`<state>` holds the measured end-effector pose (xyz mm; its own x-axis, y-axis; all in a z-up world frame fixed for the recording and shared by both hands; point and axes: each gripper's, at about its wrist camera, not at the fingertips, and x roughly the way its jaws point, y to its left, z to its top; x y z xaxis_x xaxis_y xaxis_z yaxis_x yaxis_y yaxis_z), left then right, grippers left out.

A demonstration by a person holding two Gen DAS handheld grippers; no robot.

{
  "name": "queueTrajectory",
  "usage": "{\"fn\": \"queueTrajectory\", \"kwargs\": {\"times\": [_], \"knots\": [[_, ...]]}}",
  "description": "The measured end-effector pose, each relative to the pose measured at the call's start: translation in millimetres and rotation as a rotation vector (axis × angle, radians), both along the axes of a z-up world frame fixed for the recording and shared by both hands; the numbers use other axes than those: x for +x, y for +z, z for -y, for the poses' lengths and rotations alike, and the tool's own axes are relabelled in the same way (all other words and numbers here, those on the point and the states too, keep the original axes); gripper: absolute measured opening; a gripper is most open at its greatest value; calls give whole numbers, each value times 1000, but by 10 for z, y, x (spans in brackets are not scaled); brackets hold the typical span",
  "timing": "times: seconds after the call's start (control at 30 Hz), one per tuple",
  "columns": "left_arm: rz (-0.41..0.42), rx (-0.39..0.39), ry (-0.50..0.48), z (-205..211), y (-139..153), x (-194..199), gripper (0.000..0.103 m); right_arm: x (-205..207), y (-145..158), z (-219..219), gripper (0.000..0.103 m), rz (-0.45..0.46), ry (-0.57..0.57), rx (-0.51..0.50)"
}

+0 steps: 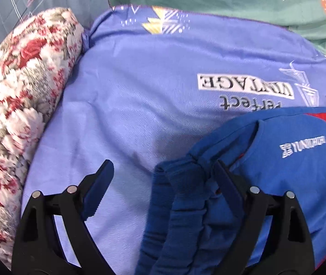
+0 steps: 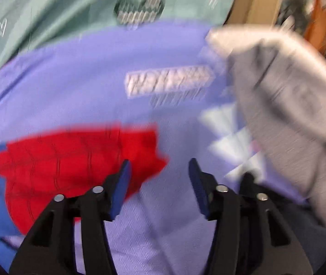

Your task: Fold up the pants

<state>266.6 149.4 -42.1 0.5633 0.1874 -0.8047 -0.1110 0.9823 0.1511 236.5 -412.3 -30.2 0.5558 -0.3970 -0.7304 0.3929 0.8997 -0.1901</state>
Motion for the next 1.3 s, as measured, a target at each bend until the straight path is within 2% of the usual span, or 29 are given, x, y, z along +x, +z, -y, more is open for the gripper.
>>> {"fn": "queueTrajectory", "kwargs": {"times": [0.03, 0.07, 0.1, 0.13, 0.17, 0.2, 0.23, 0.3, 0.4, 0.47, 0.5, 0.53, 0.57, 0.63, 0.7, 0.73, 0.8, 0.9, 0.97, 1.07, 1.13, 1.2, 1.23, 1.3], "knots": [[10, 3, -2, -15, 36, -10, 90, 4, 95, -54, 60, 37, 2, -33], [15, 5, -2, -27, 55, -9, 90, 14, 167, -114, 61, 76, 30, -4], [20, 1, -4, -34, 72, -3, 90, 65, 193, -112, 61, 90, 79, 64], [19, -11, -10, -33, 76, 4, 90, 140, 150, -204, 59, 73, 198, 214], [14, -19, -12, -26, 71, 20, 90, 210, 80, -273, 46, 44, 257, 284], [10, -30, -14, -8, 61, 37, 90, 282, -1, -404, 38, 1, 314, 330], [11, -43, -21, 18, 61, 40, 90, 339, -50, -485, 31, -22, 340, 336], [18, -54, -35, 97, 48, 53, 90, 437, -172, -766, 31, -70, 438, 369], [5, 17, -35, 272, -72, 115, 90, 552, -291, -1176, 31, -124, 542, 424], [-33, 39, -28, 298, -218, 186, 92, 662, -452, -1333, 31, -218, 575, 480], [-50, 43, -18, 274, -278, 225, 92, 715, -522, -1291, 32, -243, 577, 506], [-56, 33, -4, 221, -318, 252, 92, 759, -521, -1130, 31, -222, 566, 575], [-52, 15, 17, 150, -321, 267, 92, 778, -510, -990, 31, -206, 521, 602], [-54, -15, 48, 25, -313, 293, 92, 792, -458, -573, 32, -160, 377, 565], [-64, -50, 55, -54, -316, 311, 92, 727, -398, -171, 34, -131, 187, 348], [-67, -57, 58, -50, -298, 297, 92, 622, -353, -31, 34, -117, 136, 315], [-51, -58, 50, 3, -205, 237, 89, 439, -254, -65, 34, -86, 207, 394], [11, -91, -46, 205, 32, -28, 91, 20, -29, -551, 37, -64, 432, 394], [21, -110, -89, 312, 91, -184, 91, -178, -15, -856, 51, -86, 552, 415], [-3, -72, -108, 454, 12, -333, 92, -227, -197, -1108, 59, -169, 625, 425], [-52, -28, -75, 399, -174, -276, 92, -205, -397, -1080, 59, -249, 579, 323], [-112, 76, 13, 258, -395, -196, 95, -220, -451, -909, 59, -226, 519, 263], [-101, 33, 40, 119, -415, -182, 99, -217, -431, -744, 59, -219, 434, 232], [-116, -88, 84, -53, -360, -174, 98, -249, -339, -558, 60, -201, 261, 124]]}}
